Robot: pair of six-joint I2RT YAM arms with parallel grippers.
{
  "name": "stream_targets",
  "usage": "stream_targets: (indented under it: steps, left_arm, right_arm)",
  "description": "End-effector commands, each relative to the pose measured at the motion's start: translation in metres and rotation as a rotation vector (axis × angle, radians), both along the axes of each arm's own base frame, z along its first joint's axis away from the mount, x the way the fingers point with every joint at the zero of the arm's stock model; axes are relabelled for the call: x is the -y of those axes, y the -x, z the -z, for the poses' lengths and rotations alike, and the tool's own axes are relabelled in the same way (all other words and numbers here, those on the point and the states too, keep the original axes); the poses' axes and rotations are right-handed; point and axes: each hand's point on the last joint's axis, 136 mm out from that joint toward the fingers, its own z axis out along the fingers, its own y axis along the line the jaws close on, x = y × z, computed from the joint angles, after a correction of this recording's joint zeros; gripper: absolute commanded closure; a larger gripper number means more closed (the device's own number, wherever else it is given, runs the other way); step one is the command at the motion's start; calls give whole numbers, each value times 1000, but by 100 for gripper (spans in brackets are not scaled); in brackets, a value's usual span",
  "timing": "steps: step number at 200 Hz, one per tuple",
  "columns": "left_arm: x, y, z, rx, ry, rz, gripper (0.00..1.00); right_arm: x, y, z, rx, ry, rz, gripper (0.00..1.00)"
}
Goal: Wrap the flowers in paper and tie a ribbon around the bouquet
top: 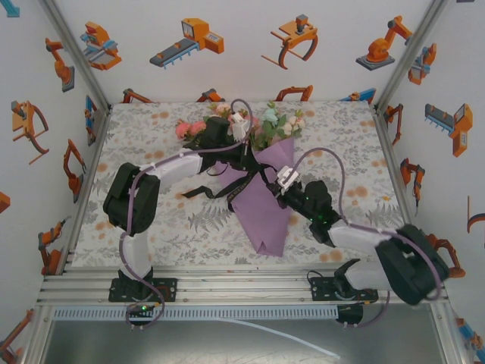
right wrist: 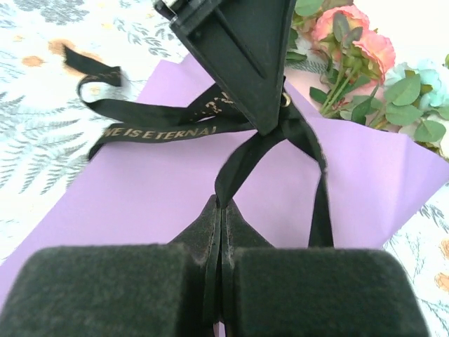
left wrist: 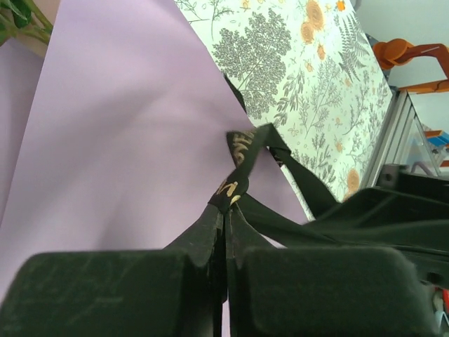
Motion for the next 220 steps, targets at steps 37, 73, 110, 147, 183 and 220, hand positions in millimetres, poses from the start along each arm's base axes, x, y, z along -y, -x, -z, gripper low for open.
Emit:
stream_targets:
  steps: [37, 73, 110, 147, 183, 220]
  left_arm:
    - [-28, 6, -23, 85, -16, -49, 52]
    - [-119, 8, -3, 53, -274, -463, 43]
    - [-226, 37, 43, -262, -526, -973, 48]
    - [-193, 34, 69, -589, -204, -1093, 35]
    - [-167, 8, 81, -626, -108, -1074, 36]
    - [-198, 20, 80, -603, -115, -1191, 100]
  right_arm:
    - [48, -9, 3, -132, 323, 170, 100]
    - [43, -19, -13, -138, 277, 91, 100]
    - [34, -22, -15, -155, 252, 38, 100]
    - [27, -22, -11, -188, 241, 8, 100]
    - [23, -18, -9, -220, 235, -32, 100]
    - [51, -34, -4, -229, 324, 88, 100]
